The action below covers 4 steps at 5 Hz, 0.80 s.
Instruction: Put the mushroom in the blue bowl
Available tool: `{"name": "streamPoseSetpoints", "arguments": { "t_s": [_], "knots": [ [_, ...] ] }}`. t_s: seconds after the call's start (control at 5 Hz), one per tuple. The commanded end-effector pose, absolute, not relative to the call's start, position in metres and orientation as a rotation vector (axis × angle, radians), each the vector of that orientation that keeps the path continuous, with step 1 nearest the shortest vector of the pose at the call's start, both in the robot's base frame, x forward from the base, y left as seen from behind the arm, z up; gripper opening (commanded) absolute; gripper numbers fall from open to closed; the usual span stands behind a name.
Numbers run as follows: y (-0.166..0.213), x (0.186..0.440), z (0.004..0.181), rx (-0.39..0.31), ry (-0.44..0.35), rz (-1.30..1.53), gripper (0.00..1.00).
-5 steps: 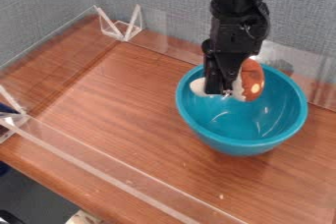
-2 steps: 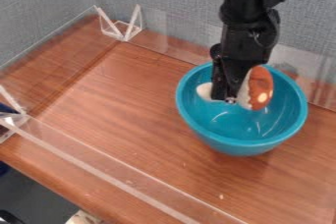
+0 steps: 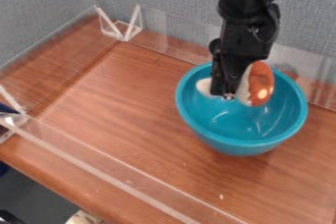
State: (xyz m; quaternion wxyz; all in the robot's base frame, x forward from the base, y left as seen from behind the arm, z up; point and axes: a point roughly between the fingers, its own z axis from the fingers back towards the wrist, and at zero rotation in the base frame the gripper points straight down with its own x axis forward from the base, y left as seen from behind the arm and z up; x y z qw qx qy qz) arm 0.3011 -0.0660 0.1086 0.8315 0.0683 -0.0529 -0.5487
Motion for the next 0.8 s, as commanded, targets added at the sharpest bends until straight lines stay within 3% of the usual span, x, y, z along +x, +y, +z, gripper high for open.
{"name": "streamPoseSetpoints", "arguments": {
  "t_s": [0.0,0.6],
  "knots": [
    [-0.0694,0.3019,0.1297,0.176,-0.186,-1.188,0.00],
    [-0.0703,0.2977,0.1321,0.189,-0.191,-1.226,0.00]
  ]
}}
